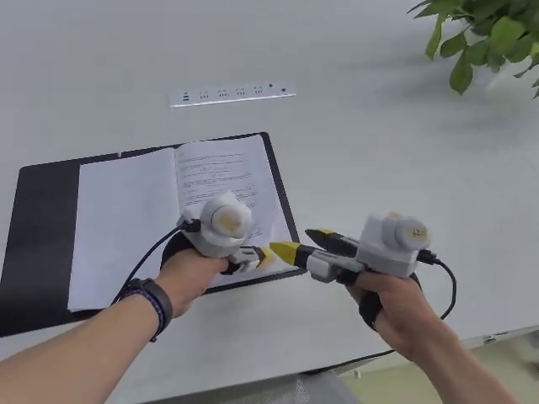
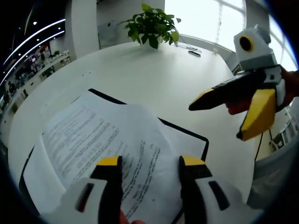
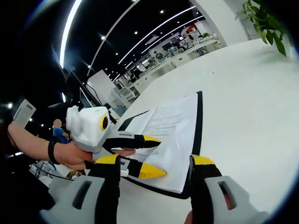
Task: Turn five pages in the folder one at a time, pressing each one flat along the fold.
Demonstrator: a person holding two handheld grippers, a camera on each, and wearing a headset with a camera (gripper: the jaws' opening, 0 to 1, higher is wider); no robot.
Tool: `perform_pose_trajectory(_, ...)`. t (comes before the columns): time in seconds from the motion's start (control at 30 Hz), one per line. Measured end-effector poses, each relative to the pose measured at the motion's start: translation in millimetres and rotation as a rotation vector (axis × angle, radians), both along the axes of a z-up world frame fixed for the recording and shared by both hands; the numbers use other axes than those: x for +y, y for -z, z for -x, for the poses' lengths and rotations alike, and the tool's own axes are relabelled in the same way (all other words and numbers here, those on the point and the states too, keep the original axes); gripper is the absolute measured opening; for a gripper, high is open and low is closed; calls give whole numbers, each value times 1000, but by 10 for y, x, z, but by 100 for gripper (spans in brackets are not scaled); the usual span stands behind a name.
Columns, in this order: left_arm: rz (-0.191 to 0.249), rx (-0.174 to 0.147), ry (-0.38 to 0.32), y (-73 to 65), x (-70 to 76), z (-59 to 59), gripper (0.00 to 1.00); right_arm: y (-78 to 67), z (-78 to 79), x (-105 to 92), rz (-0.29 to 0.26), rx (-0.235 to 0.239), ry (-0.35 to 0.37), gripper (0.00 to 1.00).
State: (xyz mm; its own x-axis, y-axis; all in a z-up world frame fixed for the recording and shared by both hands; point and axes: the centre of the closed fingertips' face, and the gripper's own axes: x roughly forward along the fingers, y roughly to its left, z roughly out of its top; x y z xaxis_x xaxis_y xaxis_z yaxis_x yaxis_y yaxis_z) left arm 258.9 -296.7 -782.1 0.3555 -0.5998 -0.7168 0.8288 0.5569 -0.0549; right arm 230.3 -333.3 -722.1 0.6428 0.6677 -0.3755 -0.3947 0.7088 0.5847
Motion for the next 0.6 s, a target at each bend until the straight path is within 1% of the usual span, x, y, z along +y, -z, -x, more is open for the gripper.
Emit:
perform_pose_trajectory(0.1,2,3,0,-3,1,-1,49,14,-95,20,-26,5,9,56)
perform_pose_trajectory(0.17,1,8,-3,-10,6,5,48,36,-167,30,-57,17,20,53)
perform_pose_trajectory(0.27,4,7,-7,-13,5,7,48,90,-255,37,-74,36,20,51)
perform_pose_trajectory(0.4,6,11,-8,-12,6,4,48,157,-314,78,-89,63,6,49)
perform_pose_trajectory(0.6,11,13,-9,-10,7,4,49,154,-414,132,-124,74,16,46)
